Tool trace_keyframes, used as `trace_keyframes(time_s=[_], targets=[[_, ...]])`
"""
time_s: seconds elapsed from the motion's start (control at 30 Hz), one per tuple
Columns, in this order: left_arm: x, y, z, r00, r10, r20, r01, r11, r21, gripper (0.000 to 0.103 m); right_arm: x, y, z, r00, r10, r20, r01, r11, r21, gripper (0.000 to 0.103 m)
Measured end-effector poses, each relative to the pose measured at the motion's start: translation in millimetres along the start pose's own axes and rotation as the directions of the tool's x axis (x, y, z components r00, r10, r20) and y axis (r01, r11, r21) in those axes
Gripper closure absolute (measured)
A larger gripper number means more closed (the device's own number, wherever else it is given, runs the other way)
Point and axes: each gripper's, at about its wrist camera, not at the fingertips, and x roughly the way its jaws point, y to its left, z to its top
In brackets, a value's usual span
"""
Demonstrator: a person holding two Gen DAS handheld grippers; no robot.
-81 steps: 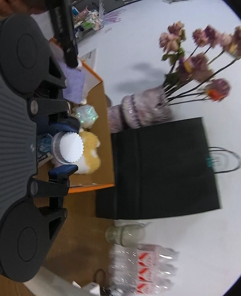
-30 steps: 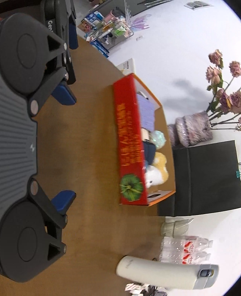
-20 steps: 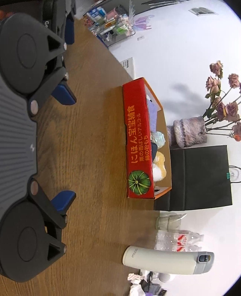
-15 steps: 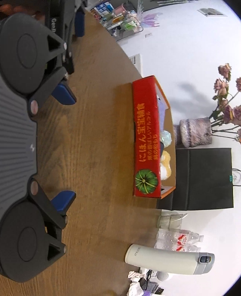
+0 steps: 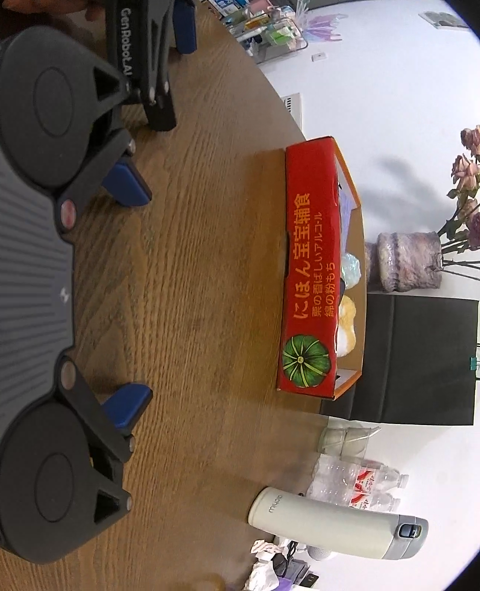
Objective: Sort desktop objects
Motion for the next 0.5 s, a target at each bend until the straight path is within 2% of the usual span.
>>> trace_keyframes(time_s=[0.5], targets=[[2.0, 0.7, 1.1, 1.0, 0.005, 0.0, -0.005, 1.0, -0.004, 0.0, 2.7, -1.3, 2.2, 1.0, 0.0, 0.0, 0.0, 1.0, 0.004, 0.0]])
